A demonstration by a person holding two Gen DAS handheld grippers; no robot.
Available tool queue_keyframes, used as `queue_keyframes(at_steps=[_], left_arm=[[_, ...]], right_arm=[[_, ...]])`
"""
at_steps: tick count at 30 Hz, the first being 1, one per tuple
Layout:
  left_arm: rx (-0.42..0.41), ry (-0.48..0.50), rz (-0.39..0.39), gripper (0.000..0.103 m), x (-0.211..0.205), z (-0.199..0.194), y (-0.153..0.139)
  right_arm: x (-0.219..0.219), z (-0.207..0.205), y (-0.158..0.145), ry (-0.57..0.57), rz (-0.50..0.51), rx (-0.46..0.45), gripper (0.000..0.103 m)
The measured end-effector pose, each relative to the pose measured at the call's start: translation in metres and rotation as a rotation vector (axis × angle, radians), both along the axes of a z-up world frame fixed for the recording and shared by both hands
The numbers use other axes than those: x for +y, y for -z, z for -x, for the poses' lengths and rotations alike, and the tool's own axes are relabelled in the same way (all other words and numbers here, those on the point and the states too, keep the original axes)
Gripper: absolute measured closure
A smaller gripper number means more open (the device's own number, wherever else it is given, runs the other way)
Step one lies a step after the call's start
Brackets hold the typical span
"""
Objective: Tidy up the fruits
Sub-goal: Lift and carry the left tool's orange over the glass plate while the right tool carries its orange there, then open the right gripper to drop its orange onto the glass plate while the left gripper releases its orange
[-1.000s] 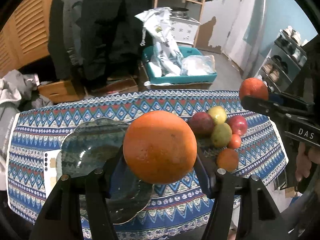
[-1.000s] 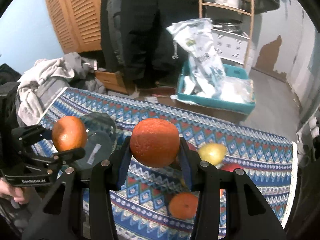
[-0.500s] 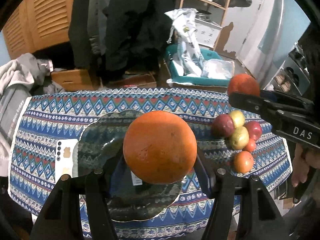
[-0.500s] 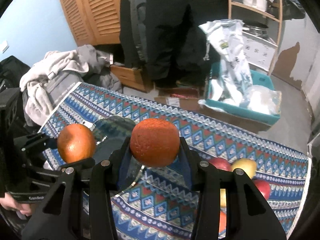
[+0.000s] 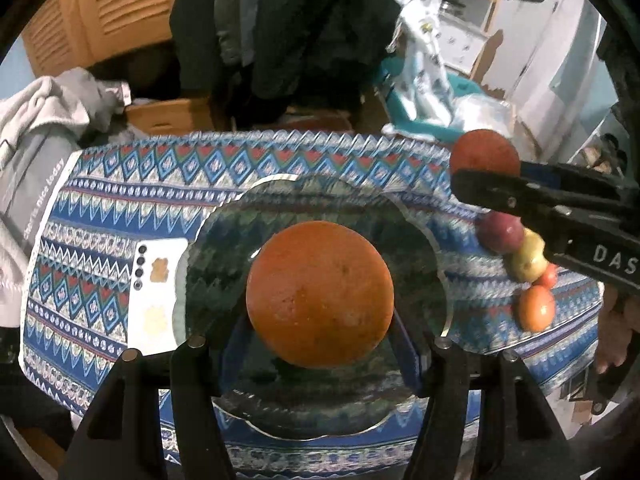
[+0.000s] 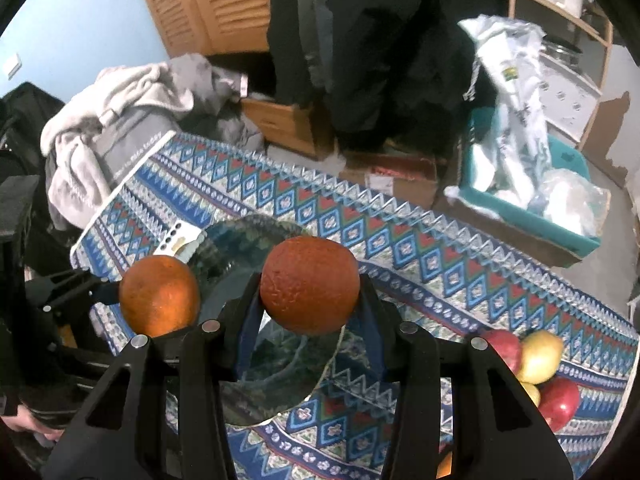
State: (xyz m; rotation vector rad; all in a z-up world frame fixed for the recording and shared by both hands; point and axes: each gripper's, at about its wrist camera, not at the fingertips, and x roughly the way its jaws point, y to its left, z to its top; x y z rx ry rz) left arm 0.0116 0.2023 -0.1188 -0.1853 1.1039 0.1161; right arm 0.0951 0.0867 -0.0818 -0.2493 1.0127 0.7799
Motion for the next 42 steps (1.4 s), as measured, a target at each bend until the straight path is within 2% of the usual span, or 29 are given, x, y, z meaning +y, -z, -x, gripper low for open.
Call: queue_keyframes(at_steps=[10,19,24,32,36,40,42], left_arm=[[0.142,-0.04,0.018,0.038,0.019,-0.001,0.045],[0.209,-0.039,0.039,0.038,0.021,0.0,0.067],[0.256,-0.041,0.028,0.038,0.021,0.001,0.081],[0.315,-0.037,0.03,0.038,0.014,0.0,0.101],[0.301,-0.033,-0.003,0.037,0.009,0.0,0.098],[0.262,-0.034,-0.031,0.029,0.004,0.0,0.086],[0.25,-0.031,-0.032,0.029,0.003,0.0,0.082]], right_arm=[[0.023,0.008,0.05,-0.058,0.067,0.105,0.059],[0.03,0.017,0.086,-0.1,0.141,0.169,0.059],[0.028,0.02,0.097,-0.112,0.155,0.187,0.059],[0.028,0.02,0.099,-0.116,0.16,0.193,0.059],[0.028,0.02,0.099,-0.116,0.153,0.197,0.058],[0.026,0.022,0.098,-0.115,0.137,0.214,0.056],[0.025,0.025,0.097,-0.118,0.139,0.214,0.055]])
